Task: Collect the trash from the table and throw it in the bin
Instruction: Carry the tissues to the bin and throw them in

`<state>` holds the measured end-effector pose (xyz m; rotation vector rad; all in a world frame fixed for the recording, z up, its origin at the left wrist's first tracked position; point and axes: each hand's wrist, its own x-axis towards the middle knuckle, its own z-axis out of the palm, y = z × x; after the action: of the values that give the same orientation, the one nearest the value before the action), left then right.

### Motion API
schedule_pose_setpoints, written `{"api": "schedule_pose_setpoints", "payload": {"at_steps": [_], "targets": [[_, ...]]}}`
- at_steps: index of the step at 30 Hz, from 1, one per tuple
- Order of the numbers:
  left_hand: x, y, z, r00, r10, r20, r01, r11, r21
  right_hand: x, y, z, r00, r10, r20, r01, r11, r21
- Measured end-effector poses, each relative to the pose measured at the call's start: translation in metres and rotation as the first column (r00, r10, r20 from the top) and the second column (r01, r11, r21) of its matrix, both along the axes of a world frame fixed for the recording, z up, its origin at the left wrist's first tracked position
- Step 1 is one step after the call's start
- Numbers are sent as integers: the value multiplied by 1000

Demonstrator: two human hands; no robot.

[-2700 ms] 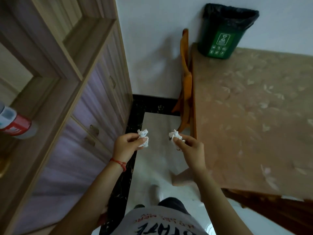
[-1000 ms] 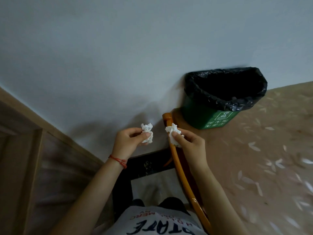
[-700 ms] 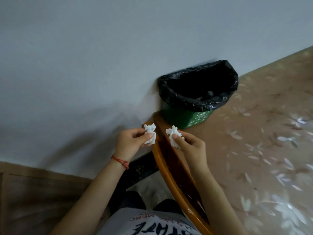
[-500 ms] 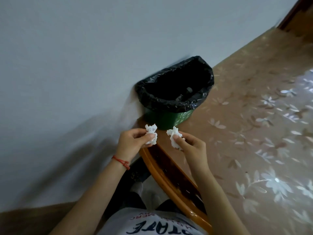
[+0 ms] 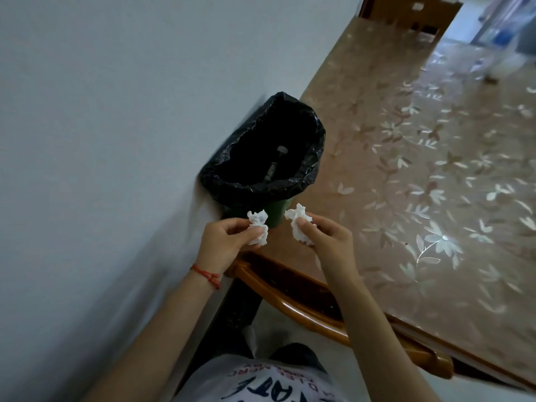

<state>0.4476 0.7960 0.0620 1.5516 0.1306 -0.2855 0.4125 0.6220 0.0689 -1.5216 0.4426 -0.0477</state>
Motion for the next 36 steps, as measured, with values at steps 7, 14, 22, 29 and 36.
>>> {"api": "schedule_pose_setpoints", "payload": {"at_steps": [7,14,22,29,36], "targets": [[3,-2,0,999,-32,-5,32,999,-38,43,-3,34,992,-3,127,18,993,-118],[10,-1,0,1000,-1,-2,1,999,-50,103,0,49,991,-1,134,29,978,-207],[10,-2,0,1000,3,-4,-3,1000,-29,121,4,49,983,67,173,-14,957,-290],[21,-7,25,998,18,53,-13,995,-100,80,-12,42,972,125,201,5,839,-543],[52,-20,51,984,40,176,-29,997,-67,24,-29,13,918,388,83,-74,373,-925]]}}
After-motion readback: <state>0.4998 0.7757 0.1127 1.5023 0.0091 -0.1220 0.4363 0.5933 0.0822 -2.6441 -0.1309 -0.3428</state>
